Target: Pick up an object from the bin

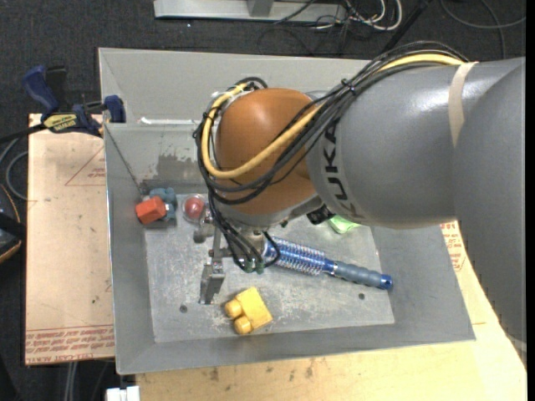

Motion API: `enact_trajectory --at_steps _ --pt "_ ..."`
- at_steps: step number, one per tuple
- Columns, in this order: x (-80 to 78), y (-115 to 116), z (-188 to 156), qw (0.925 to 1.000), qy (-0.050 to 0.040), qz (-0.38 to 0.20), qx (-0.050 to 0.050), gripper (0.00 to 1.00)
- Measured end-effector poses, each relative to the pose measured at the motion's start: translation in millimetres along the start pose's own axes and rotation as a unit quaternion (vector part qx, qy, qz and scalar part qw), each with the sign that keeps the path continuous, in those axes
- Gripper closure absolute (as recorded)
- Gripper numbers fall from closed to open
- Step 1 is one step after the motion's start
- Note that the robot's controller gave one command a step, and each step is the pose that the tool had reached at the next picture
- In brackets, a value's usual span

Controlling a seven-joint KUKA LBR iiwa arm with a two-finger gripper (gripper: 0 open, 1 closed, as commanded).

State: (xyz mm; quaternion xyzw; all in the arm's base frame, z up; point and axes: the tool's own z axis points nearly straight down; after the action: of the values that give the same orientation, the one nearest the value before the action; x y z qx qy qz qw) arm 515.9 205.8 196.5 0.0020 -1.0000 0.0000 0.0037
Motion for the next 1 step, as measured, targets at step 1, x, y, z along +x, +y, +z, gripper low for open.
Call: enact_trajectory --at_steps 1 --pt "-32.1 -67.5 30.9 0.9994 -0.003 -0.033 0.002 0.0"
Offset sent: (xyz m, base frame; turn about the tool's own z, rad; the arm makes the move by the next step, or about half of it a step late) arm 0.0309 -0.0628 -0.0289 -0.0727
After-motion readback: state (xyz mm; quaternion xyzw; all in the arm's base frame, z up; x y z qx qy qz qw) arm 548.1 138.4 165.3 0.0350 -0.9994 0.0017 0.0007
